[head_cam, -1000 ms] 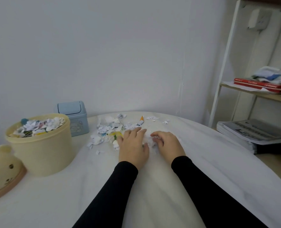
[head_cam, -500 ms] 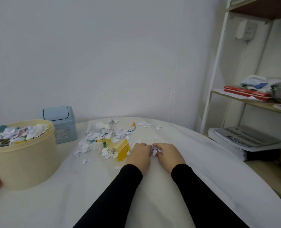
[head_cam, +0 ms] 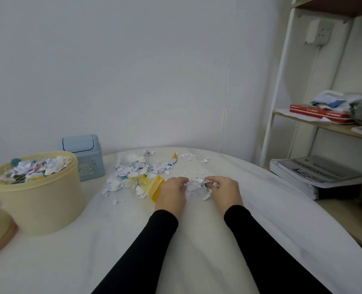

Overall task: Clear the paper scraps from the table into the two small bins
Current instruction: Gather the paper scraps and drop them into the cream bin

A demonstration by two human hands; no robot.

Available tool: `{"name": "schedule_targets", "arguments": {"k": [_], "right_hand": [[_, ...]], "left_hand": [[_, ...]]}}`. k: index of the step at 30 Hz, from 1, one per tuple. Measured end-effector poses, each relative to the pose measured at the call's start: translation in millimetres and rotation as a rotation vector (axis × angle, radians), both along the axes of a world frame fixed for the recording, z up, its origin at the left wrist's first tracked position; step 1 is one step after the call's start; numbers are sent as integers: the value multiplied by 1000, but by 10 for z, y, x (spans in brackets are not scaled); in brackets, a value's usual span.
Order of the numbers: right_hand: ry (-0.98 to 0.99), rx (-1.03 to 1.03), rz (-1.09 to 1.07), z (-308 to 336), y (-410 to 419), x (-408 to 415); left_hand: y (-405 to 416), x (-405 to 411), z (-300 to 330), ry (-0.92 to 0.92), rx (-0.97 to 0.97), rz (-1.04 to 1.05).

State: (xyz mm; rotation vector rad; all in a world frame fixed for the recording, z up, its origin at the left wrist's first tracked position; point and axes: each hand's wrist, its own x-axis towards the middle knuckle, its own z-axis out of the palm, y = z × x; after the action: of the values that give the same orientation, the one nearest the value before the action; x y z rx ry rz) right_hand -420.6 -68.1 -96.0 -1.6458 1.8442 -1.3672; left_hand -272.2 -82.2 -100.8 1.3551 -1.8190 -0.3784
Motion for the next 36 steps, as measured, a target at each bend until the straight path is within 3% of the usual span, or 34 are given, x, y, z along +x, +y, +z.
{"name": "schedule_targets", "arguments": {"k": [11,19,28,36], "right_hand": [[-181,-56,-35,35,337,193],[-209,-168,93,589,481,616],[-118,-253,357,1228,292,1784],[-59,-231,508,1382,27,2748]], "left_hand": [[498,235,50,291,-24,63],[810,706,419,467,-90,91],[833,1718,985,366,-247,193],[652,2582,1151,430,-236,282]]}}
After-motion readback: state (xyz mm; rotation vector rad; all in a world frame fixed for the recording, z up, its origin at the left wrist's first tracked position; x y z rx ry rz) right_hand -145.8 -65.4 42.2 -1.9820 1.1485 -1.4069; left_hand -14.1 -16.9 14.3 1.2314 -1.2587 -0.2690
